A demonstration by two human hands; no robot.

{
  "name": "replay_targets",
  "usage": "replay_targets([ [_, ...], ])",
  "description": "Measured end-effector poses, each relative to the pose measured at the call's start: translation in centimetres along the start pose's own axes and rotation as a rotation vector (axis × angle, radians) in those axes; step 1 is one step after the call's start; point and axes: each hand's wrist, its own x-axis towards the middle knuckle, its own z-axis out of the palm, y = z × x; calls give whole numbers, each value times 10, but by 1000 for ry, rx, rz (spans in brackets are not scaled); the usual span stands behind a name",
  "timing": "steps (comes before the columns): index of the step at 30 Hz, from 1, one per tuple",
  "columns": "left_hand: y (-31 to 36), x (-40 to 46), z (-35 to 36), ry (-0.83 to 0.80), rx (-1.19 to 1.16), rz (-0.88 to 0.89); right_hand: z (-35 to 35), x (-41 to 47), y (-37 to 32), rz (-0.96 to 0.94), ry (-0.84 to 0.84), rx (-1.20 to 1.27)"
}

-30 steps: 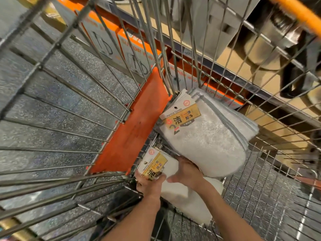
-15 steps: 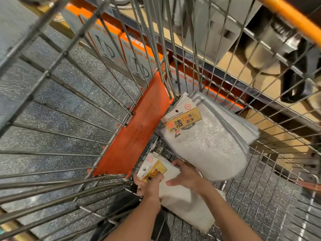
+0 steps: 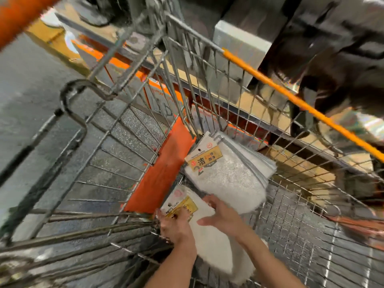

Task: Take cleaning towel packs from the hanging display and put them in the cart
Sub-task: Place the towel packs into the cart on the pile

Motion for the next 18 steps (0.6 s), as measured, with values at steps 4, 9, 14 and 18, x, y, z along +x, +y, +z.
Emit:
replay_targets([
  [4, 23, -33, -4, -156, -32, 111, -25, -27, -13, -39, 111, 117],
  [9, 41, -48, 6, -430, -269, 140, -72, -36, -21, -53, 183, 277],
  [14, 41, -24, 55, -542, -286, -33, -124, -11, -26, -56, 175, 322],
  [18, 48, -22, 87, -570, -287, -45, -137, 21, -14, -43, 167, 256],
])
